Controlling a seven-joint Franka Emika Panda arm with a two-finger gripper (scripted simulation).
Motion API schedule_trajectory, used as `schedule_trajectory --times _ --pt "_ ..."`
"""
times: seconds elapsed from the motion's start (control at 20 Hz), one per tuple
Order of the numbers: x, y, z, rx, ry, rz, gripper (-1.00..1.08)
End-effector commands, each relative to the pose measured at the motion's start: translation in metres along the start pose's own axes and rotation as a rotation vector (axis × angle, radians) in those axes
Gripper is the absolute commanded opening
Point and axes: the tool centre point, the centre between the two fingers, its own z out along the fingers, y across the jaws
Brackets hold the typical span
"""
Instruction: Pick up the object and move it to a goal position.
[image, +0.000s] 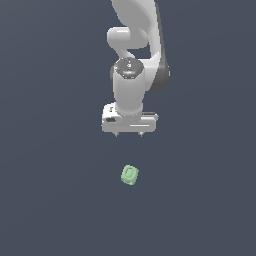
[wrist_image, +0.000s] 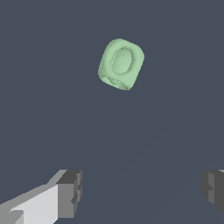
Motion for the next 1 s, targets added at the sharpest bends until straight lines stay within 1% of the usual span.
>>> schedule_trajectory --times 0.0,0.15,0.3,0.4,0.7,0.95 --pt "0.000 0.000 0.000 0.000 0.000 0.000 1.00" --pt "0.002 -0.006 -0.001 -0.003 0.004 -0.019 1.00" --pt "0.005 -0.022 -0.005 -0.009 0.013 -0.069 1.00" --pt "0.005 -0.028 -0.007 -0.012 0.017 -0.089 1.00" --pt "0.007 -0.027 -0.006 -0.010 0.016 -0.078 1.00" --pt "0.018 -0.025 -0.001 -0.007 0.017 -0.042 1.00"
